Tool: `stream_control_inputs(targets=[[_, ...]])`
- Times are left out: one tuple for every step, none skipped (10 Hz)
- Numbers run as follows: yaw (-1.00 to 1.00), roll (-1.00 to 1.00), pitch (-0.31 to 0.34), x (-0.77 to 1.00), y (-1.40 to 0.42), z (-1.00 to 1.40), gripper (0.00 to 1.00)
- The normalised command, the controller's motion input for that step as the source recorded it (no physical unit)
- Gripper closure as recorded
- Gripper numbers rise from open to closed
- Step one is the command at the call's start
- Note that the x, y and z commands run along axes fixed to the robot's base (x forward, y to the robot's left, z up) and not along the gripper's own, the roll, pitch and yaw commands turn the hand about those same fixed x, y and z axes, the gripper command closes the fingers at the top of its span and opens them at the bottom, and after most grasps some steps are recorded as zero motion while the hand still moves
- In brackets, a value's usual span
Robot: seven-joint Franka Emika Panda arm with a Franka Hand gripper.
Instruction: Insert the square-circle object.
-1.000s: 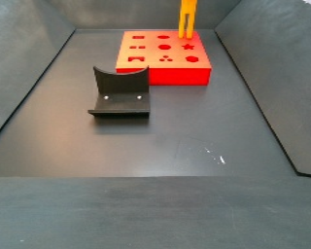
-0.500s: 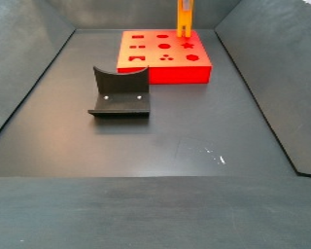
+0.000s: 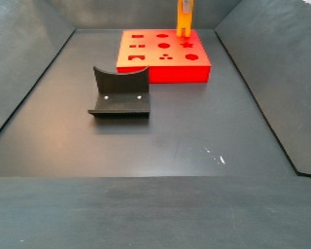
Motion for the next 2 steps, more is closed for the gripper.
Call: stream_control_inputs(targets=[[0.00, 0.00, 0.000, 0.00, 0.00, 0.00, 1.00], [0.00, 0.00, 0.000, 0.00, 0.00, 0.00, 1.00]])
